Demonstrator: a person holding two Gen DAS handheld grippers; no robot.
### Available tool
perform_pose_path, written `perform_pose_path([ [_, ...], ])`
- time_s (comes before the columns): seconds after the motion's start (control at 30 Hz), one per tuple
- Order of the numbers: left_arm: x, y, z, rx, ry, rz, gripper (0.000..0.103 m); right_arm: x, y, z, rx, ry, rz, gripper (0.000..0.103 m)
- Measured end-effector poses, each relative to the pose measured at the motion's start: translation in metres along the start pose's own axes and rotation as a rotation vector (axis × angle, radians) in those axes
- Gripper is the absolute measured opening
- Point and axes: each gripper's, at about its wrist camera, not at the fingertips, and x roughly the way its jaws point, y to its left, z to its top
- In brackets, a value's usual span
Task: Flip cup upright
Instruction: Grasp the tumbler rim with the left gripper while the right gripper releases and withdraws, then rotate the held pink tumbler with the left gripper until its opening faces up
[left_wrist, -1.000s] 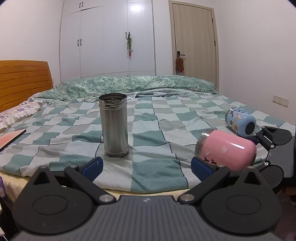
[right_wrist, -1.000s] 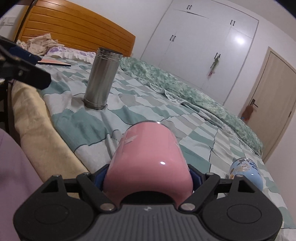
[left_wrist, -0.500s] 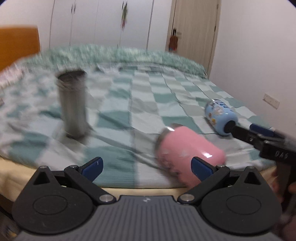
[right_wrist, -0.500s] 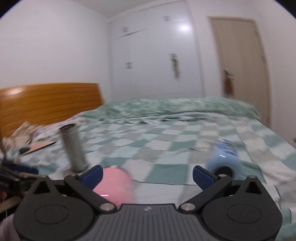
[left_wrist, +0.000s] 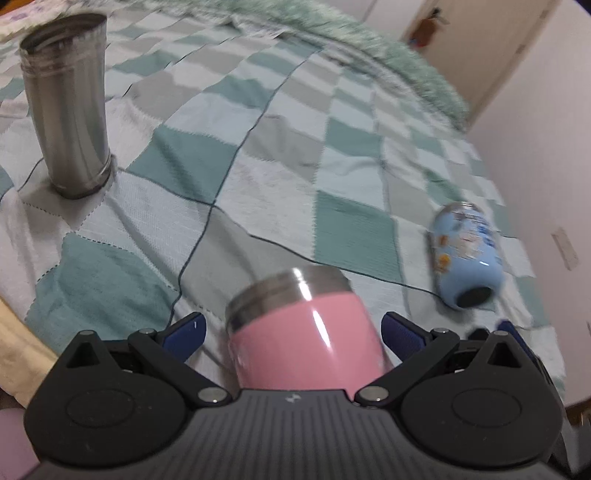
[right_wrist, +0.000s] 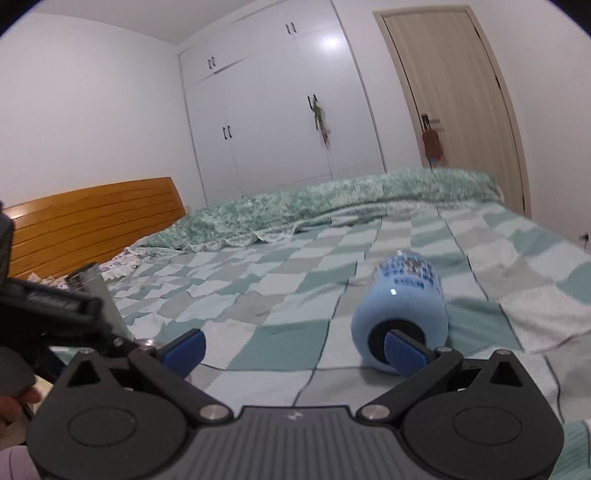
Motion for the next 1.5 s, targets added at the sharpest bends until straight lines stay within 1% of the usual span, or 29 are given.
perform_pose_path([
  [0.1,0.021,0.006,0.005,-0.070,0.075,-0.019,0.103,0.005,-0.004,-0.001,0.016,0.010,0.004,0.103],
  [0.13,0.024,0.007,0.004,-0.079,0.083,-0.027,0.103,0.006,-0.005,-0.001,0.020,0.013,0.010,0.103],
  [0.17,0.024,0.007,0.004,-0.079,0.078,-0.027,0.102,0.008,-0.005,-0.002,0.022,0.014,0.014,0.103],
  [0.2,0.022,0.008,0.004,-0.080,0.071,-0.034,0.094,0.008,-0.005,-0.002,0.022,0.016,0.016,0.103],
  [0.23,0.020,0.008,0.004,-0.084,0.067,-0.050,0.092,0.009,-0.004,-0.003,0.021,0.017,0.018,0.103],
  [0.33,0.013,0.006,0.004,-0.053,0.066,-0.057,0.091,0.009,-0.002,-0.005,0.014,0.022,0.018,0.103],
  [0.47,0.005,0.007,0.000,-0.047,0.030,-0.080,0.091,0.010,0.001,-0.006,0.008,0.025,0.011,0.103],
  [0.63,-0.014,0.001,-0.007,0.022,-0.045,-0.101,0.089,0.009,0.005,-0.009,-0.006,0.024,0.005,0.103],
  [0.77,-0.023,0.000,-0.013,0.056,-0.088,-0.099,0.089,0.009,0.010,-0.011,-0.025,0.029,0.028,0.103],
  [0.83,-0.025,-0.001,-0.016,0.069,-0.105,-0.099,0.089,0.008,0.013,-0.011,-0.032,0.030,0.070,0.103],
  [0.87,-0.025,-0.001,-0.016,0.073,-0.109,-0.101,0.089,0.006,0.014,-0.011,-0.028,0.037,0.116,0.103],
  [0.93,-0.027,-0.001,-0.018,0.087,-0.117,-0.105,0.089,0.003,0.013,-0.012,-0.001,0.071,0.270,0.103],
  [0.97,-0.028,-0.001,-0.019,0.093,-0.121,-0.106,0.089,0.001,0.014,-0.012,-0.001,0.080,0.315,0.103],
  [1.0,-0.029,-0.001,-0.019,0.099,-0.125,-0.106,0.089,-0.001,0.017,-0.013,-0.010,0.090,0.343,0.103],
  [1.1,-0.031,-0.004,-0.022,0.137,-0.145,-0.103,0.089,0.003,0.022,-0.012,-0.008,0.158,0.436,0.103],
  [1.27,-0.038,-0.011,-0.033,0.230,-0.207,-0.097,0.089,0.024,0.039,-0.008,-0.001,0.265,0.513,0.103],
  [1.33,-0.042,-0.009,-0.035,0.254,-0.221,-0.112,0.089,0.033,0.045,-0.007,0.018,0.308,0.535,0.102],
  [1.37,-0.045,-0.009,-0.037,0.267,-0.228,-0.121,0.089,0.037,0.048,-0.006,0.028,0.324,0.546,0.100],
  [1.4,-0.048,-0.008,-0.038,0.281,-0.237,-0.125,0.088,0.041,0.052,-0.005,0.042,0.337,0.565,0.088],
  [1.43,-0.051,-0.007,-0.040,0.298,-0.256,-0.121,0.088,0.042,0.055,-0.006,0.053,0.347,0.594,0.082],
  [1.5,-0.062,-0.006,-0.042,0.338,-0.295,-0.125,0.087,0.040,0.066,-0.003,0.023,0.338,0.581,0.082],
])
